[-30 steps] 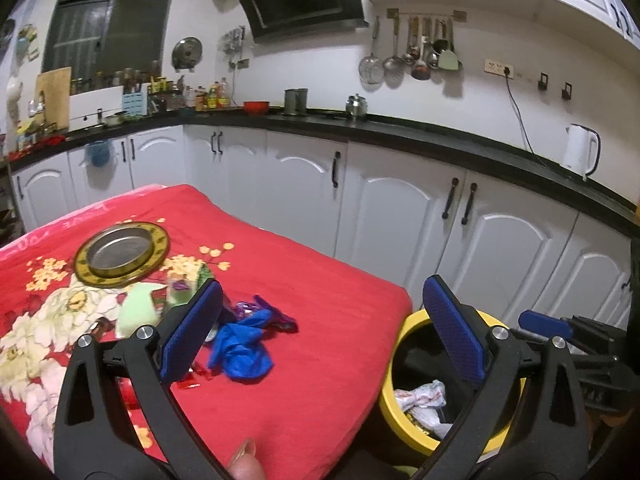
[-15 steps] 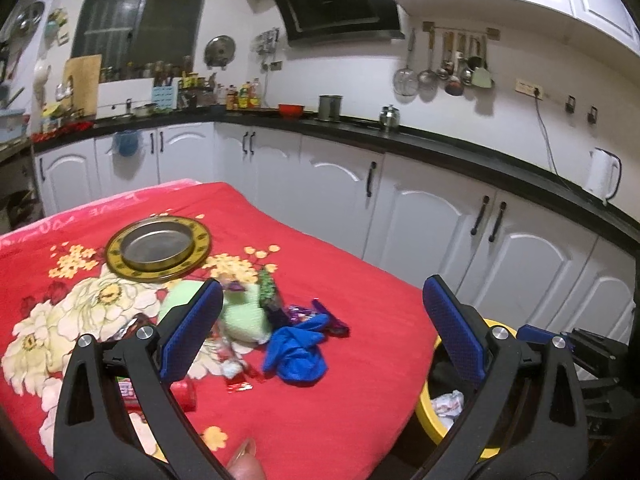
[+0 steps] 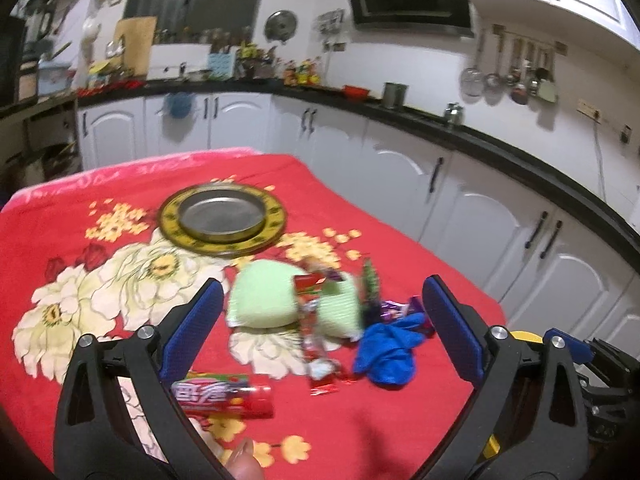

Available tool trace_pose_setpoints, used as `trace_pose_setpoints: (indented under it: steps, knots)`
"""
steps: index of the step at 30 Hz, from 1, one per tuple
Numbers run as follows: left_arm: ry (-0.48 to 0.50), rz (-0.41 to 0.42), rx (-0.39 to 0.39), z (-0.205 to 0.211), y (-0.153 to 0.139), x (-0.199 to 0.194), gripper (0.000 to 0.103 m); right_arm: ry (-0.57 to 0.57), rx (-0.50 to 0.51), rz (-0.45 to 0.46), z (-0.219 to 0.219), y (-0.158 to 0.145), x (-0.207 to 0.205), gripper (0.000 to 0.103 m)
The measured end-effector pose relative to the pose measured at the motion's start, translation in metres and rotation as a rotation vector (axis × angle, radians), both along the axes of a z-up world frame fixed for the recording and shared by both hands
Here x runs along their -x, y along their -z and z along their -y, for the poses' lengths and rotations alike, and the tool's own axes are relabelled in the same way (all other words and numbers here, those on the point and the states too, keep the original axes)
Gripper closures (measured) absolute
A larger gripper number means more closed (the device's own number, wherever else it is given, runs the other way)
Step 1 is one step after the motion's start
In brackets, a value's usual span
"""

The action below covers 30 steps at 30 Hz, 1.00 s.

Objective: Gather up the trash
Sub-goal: 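Move both open tools back over the blanket toward the blue glove, then grasp the red snack stick with the left tool while the right tool grasps the blue glove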

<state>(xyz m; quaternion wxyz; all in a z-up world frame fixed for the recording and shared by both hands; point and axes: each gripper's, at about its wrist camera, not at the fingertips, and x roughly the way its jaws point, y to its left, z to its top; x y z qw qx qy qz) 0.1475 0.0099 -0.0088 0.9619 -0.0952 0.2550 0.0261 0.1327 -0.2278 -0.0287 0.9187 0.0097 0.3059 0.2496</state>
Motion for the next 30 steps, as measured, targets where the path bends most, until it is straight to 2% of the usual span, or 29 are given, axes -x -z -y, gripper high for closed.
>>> trace_pose_setpoints:
  steps: [8,10,12,15,19,22,24,30]
  knots:
    - [-0.015,-0.1,0.075,-0.024,0.023,-0.017,0.039,-0.09,0.041,-0.038,-0.04,0.023,-0.021,0.044]
    - [-0.004,-0.12,0.086,-0.024,0.028,-0.021,0.047,-0.118,0.04,-0.053,-0.048,0.03,-0.028,0.044]
    - [0.01,-0.147,0.106,-0.025,0.034,-0.027,0.062,-0.131,0.042,-0.076,-0.056,0.038,-0.037,0.044]
    - [0.032,-0.189,0.133,-0.025,0.041,-0.036,0.067,-0.134,0.041,-0.103,-0.063,0.046,-0.05,0.044]
    - [0.061,-0.222,0.168,-0.023,0.049,-0.044,0.067,-0.155,0.03,-0.141,-0.069,0.056,-0.062,0.045]
    - [0.079,-0.243,0.186,-0.02,0.053,-0.05,0.067,-0.169,0.029,-0.176,-0.074,0.064,-0.067,0.055]
    - [0.09,-0.252,0.178,-0.016,0.054,-0.053,0.068,-0.177,0.024,-0.201,-0.076,0.07,-0.068,0.068]
    - [0.105,-0.277,0.192,-0.014,0.063,-0.059,0.073,-0.167,0.004,-0.213,-0.072,0.074,-0.063,0.083]
